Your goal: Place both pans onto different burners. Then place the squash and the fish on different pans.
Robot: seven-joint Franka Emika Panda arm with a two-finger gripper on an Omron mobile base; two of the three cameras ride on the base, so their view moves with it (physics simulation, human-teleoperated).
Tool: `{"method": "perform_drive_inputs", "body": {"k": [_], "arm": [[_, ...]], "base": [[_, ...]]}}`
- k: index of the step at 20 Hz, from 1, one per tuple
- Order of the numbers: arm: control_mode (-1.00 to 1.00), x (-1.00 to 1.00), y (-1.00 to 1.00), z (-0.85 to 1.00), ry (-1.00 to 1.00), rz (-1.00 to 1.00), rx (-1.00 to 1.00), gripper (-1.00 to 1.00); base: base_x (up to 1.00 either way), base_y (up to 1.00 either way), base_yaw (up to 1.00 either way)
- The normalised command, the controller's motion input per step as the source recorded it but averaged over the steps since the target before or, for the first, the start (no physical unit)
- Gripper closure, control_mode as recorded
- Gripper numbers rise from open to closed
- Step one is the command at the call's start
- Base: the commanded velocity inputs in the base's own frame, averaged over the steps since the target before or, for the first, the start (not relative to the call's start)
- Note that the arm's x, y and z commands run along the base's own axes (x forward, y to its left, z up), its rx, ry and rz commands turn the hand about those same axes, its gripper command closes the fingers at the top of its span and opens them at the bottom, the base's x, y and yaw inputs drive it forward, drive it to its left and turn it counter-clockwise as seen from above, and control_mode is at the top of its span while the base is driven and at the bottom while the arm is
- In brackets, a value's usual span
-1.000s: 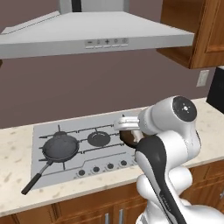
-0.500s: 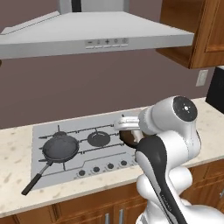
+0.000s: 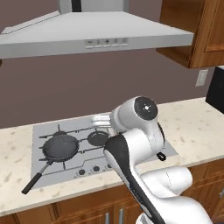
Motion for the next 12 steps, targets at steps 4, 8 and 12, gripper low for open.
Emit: {"method": "perform_drive_inputs", "body": {"k": [4, 8, 12], "arm": [[-1.0, 0.62, 0.57, -0.16, 0.0, 0.05, 0.0, 1.0], [-1.0, 0.63, 0.49, -0.28, 0.0, 0.06, 0.0, 1.0], [-1.0, 0.58, 0.54, -0.27, 0.0, 0.05, 0.0, 1.0]], "base": [[0.0, 0.0, 0.0], [0.0, 0.0, 0.0], [0.0, 0.0, 0.0]]}}
